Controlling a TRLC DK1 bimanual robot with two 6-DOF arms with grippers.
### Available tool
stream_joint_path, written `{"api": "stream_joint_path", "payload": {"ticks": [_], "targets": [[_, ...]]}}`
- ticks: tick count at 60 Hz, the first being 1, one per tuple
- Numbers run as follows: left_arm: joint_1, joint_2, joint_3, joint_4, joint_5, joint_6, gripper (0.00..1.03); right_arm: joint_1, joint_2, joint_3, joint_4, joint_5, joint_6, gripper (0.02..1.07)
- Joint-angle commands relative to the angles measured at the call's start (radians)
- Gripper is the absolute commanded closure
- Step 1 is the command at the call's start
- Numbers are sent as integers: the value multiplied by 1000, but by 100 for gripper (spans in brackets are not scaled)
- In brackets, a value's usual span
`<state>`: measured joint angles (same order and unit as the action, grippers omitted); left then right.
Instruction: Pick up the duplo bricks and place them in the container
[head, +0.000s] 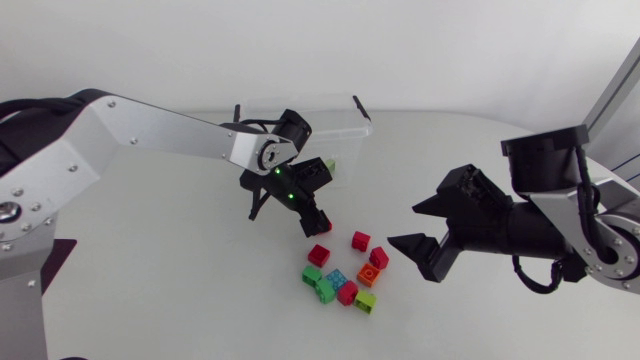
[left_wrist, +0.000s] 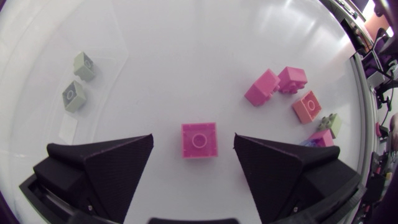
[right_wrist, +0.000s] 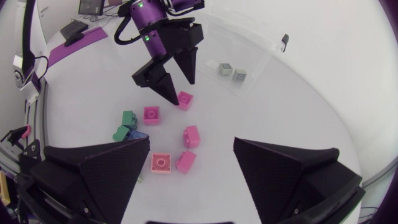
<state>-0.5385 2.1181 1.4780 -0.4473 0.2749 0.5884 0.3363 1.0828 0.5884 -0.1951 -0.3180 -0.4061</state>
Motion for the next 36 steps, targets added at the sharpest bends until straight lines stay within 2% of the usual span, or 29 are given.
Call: {"api": "stream_joint_path", "payload": {"ticks": [1, 8, 12, 21, 26, 31, 36], "targets": [[-6, 54, 73, -62, -6, 27, 25, -3, 5, -30, 10, -7, -27, 10], [-15, 88, 130, -134, -8, 27, 38, -5, 3, -33, 8, -9, -30, 10], [-18, 98, 154, -159, -19, 27, 38, -6, 2, -36, 6, -9, -34, 10], [-25, 148, 235, -292, -55, 41, 38, -10, 3, -36, 5, -12, -37, 10], [-26, 152, 242, -301, -72, 42, 39, -10, 3, -35, 5, -12, -37, 10], [-29, 180, 252, -315, -89, 39, 50, -8, 6, -33, 5, -13, -37, 10], [-34, 200, 258, -326, -103, 36, 54, -5, 16, -35, 10, -13, -37, 10]]}}
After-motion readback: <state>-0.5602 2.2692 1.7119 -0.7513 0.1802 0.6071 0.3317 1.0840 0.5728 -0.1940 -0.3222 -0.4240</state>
